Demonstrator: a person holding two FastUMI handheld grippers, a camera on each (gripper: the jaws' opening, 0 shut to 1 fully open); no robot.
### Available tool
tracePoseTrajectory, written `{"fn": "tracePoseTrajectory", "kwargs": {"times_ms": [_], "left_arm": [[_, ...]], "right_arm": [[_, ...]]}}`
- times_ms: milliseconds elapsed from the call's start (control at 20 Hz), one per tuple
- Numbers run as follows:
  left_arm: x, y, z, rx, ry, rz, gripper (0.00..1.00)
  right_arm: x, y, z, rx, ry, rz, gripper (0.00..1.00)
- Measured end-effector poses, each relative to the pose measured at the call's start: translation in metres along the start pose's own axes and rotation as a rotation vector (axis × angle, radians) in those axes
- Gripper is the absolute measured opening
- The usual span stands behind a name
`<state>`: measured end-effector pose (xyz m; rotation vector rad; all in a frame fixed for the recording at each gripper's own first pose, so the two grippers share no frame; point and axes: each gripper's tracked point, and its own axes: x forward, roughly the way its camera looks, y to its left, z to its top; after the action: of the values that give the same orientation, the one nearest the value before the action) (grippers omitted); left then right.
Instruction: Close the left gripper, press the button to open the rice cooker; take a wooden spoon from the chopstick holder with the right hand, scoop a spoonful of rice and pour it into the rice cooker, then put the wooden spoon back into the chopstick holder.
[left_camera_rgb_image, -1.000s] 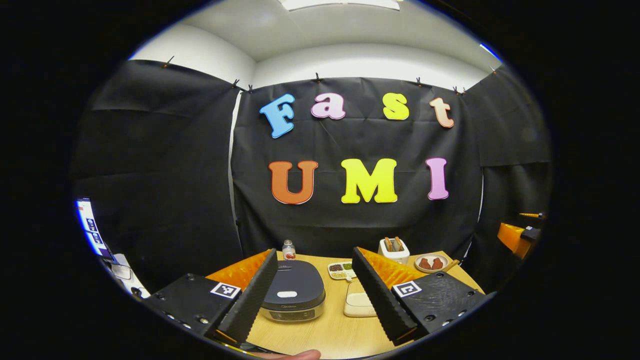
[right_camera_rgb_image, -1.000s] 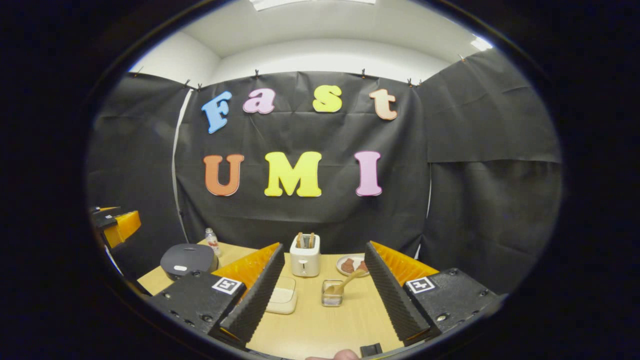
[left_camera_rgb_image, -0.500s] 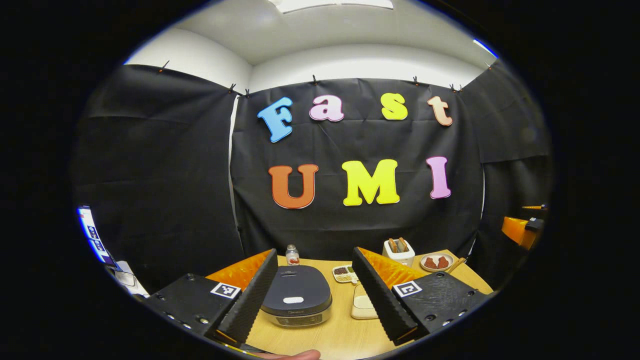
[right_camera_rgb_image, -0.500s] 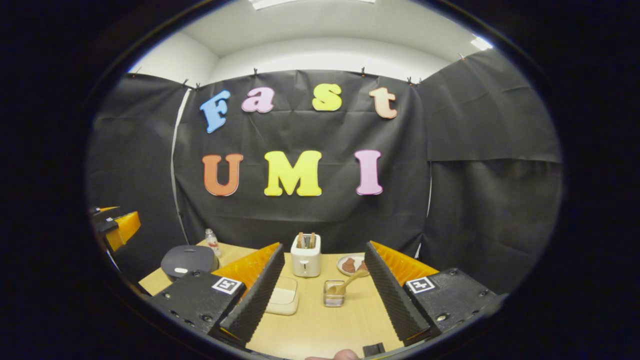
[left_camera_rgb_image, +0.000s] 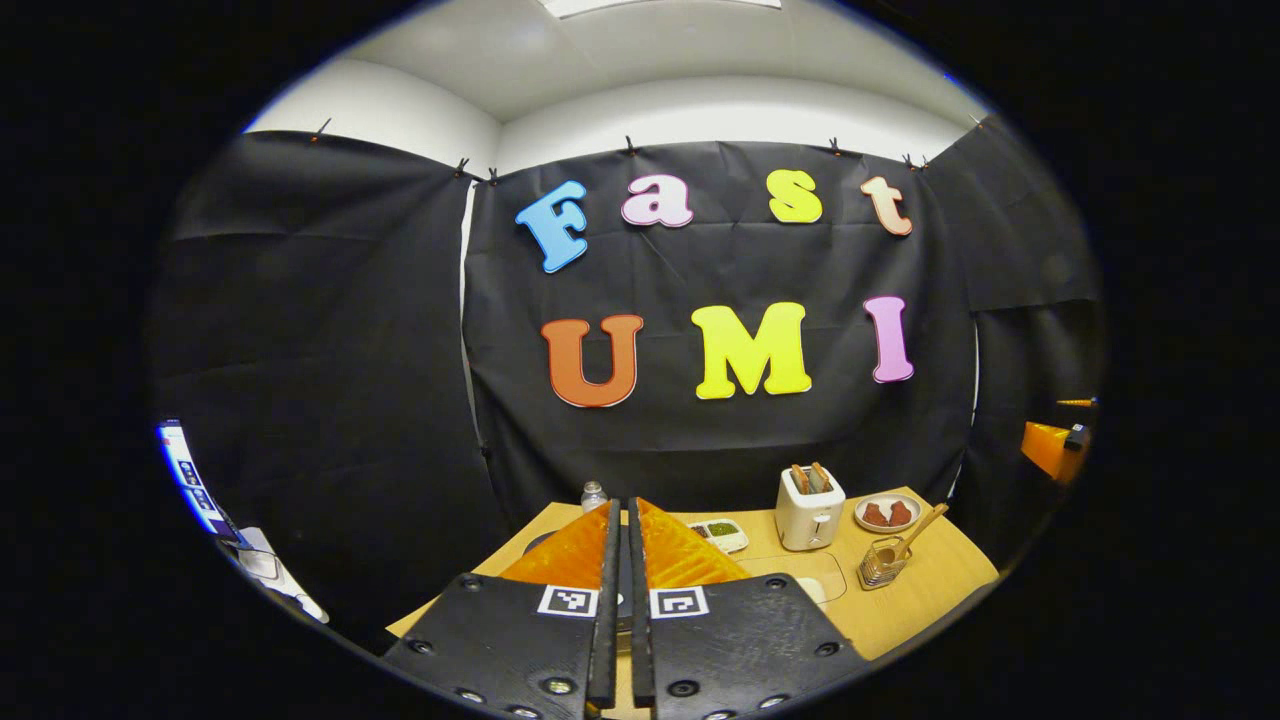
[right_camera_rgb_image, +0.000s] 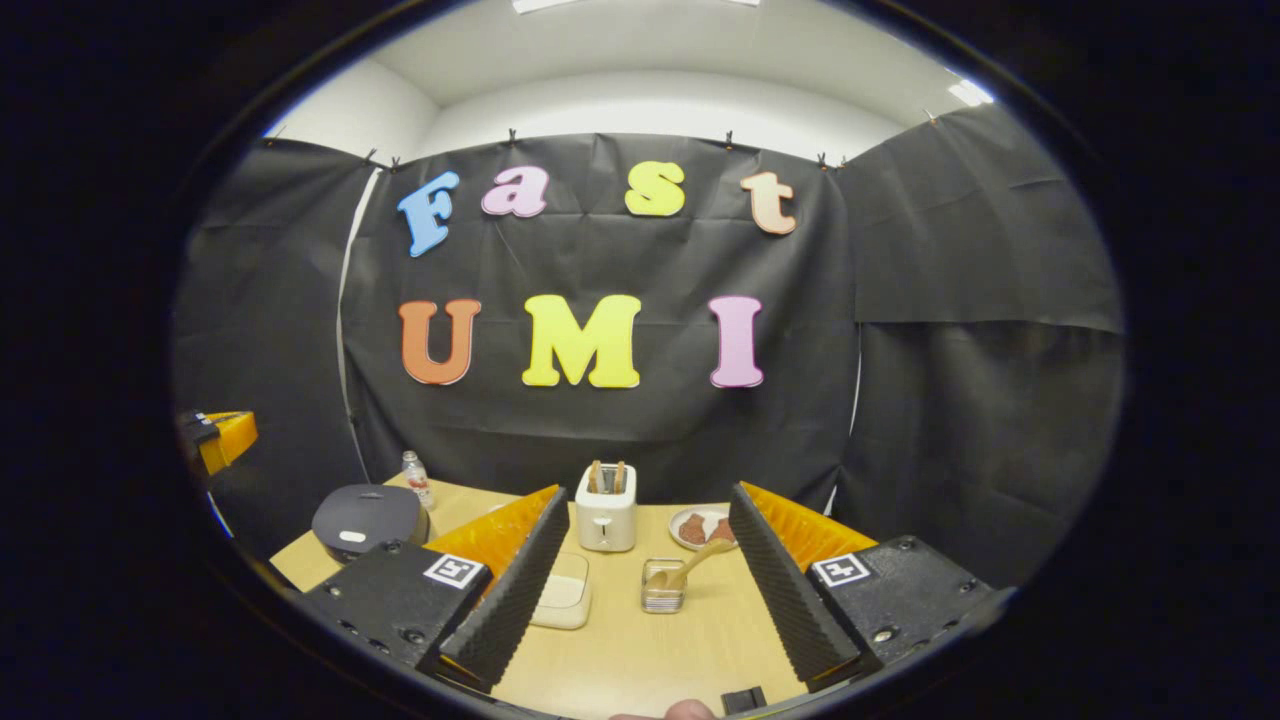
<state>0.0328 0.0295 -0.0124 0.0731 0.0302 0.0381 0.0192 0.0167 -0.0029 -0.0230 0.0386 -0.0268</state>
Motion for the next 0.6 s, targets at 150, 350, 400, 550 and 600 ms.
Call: {"fn": "tracePoseTrajectory", "kwargs": {"times_ms": [150,350,400,550,600], "left_arm": [[0.015,-0.001,-0.013,0.001,0.033,0.003,0.0],[0.061,0.015,-0.043,-0.053,0.092,0.045,0.0],[0.073,0.017,-0.057,-0.069,0.128,0.053,0.0],[0.103,0.026,-0.101,-0.095,0.217,0.089,0.0],[0.112,0.031,-0.119,-0.092,0.25,0.108,0.0]], "right_arm": [[0.002,0.0,-0.002,-0.014,0.009,-0.003,0.99],[0.004,0.003,-0.001,-0.03,0.017,-0.004,1.0],[0.004,0.003,-0.001,-0.039,0.019,-0.004,0.99],[0.004,0.004,0.003,-0.07,0.022,-0.009,1.0],[0.004,0.004,0.002,-0.076,0.025,-0.011,0.99]]}}
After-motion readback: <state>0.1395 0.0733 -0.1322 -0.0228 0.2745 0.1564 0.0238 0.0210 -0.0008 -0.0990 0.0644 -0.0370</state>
